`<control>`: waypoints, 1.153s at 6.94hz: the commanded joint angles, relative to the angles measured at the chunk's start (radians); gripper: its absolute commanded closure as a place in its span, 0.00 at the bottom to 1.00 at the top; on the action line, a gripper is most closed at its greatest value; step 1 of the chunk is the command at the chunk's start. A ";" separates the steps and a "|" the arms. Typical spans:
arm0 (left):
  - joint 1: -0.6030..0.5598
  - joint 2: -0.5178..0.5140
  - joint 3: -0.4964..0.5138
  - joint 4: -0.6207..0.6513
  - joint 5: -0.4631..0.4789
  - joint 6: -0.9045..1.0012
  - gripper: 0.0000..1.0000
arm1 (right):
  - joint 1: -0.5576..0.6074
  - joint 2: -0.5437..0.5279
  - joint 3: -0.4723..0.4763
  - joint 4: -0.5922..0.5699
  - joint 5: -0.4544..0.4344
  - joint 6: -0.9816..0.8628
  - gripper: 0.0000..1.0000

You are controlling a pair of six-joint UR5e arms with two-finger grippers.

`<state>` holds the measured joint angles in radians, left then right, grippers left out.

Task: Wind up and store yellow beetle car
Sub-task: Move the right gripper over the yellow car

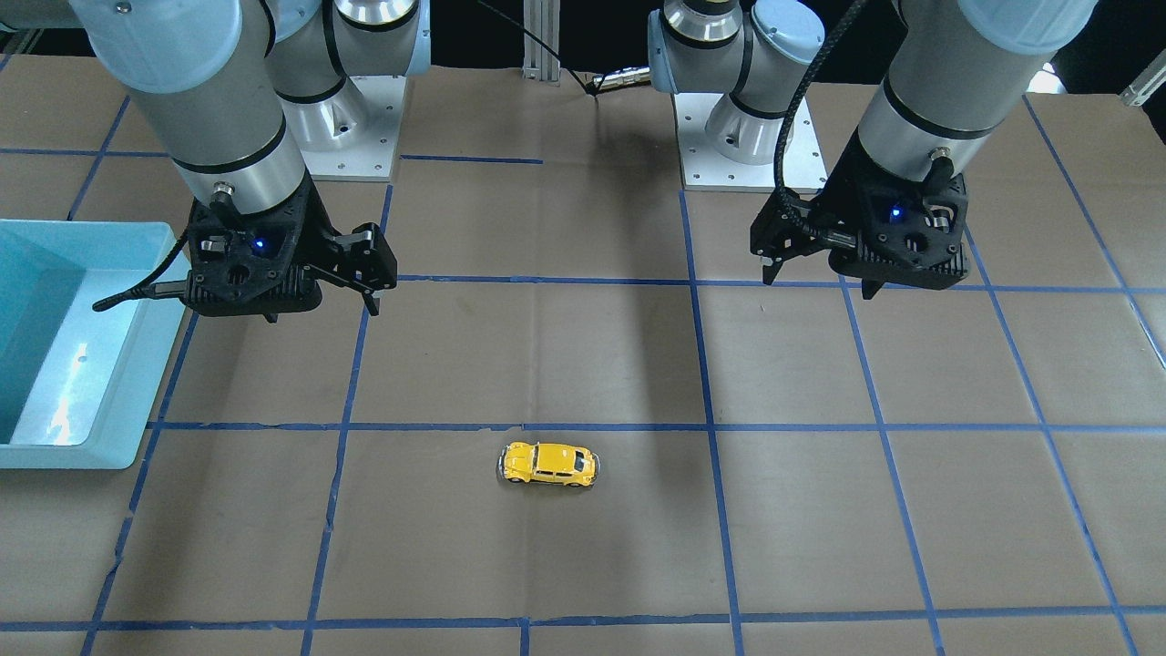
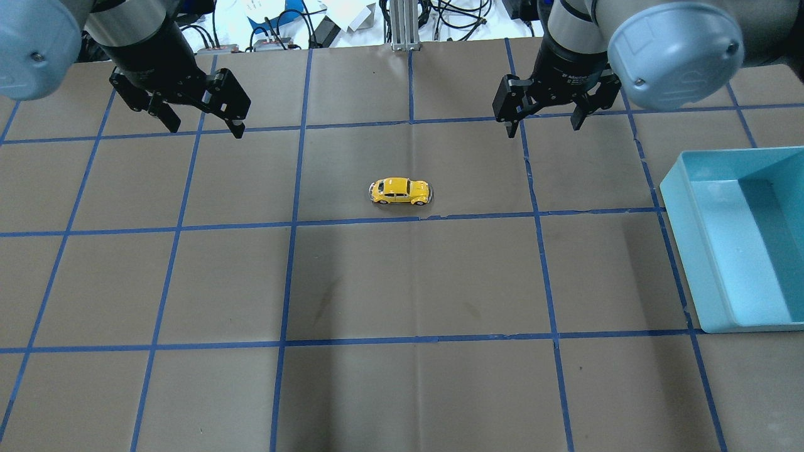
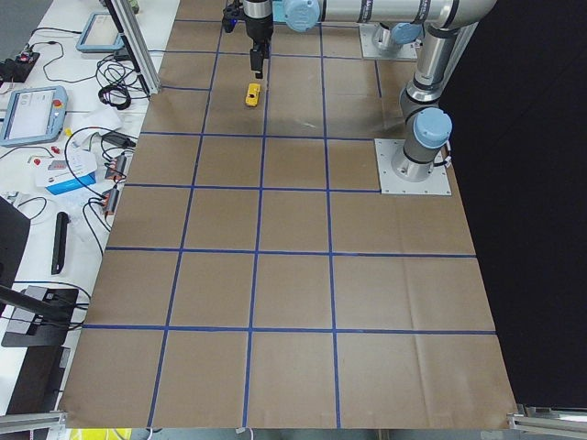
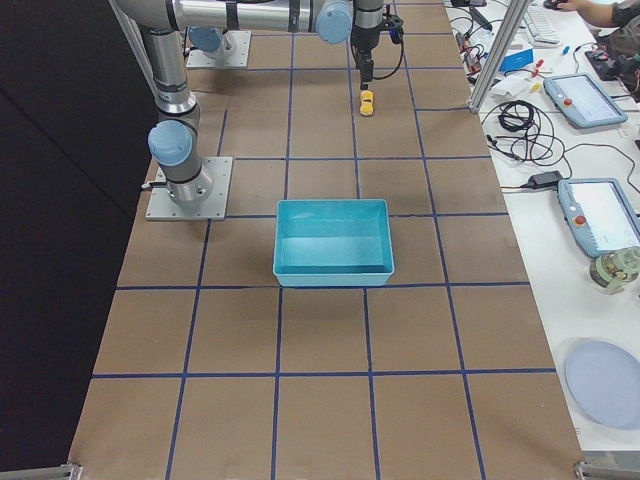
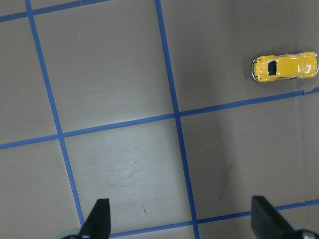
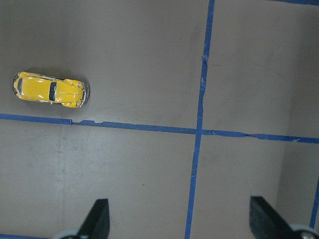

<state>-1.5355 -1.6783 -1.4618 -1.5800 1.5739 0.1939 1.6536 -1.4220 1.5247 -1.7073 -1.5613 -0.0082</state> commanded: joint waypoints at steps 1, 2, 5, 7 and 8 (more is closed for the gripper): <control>0.000 0.000 0.000 0.000 0.000 0.001 0.00 | 0.000 0.000 0.002 0.000 0.000 -0.003 0.00; 0.000 0.000 0.000 0.000 0.000 -0.001 0.00 | 0.000 0.000 0.002 0.002 0.000 -0.003 0.00; 0.000 0.000 0.000 0.000 0.000 0.001 0.00 | 0.000 0.000 0.002 0.002 0.003 -0.001 0.00; 0.000 0.000 0.000 -0.002 0.000 0.001 0.00 | 0.006 -0.005 0.000 0.003 0.013 0.042 0.00; 0.000 0.000 0.000 0.000 0.000 0.001 0.00 | 0.008 -0.002 -0.001 0.006 0.017 0.021 0.00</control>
<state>-1.5355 -1.6782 -1.4619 -1.5810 1.5739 0.1948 1.6593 -1.4263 1.5245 -1.7043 -1.5497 0.0223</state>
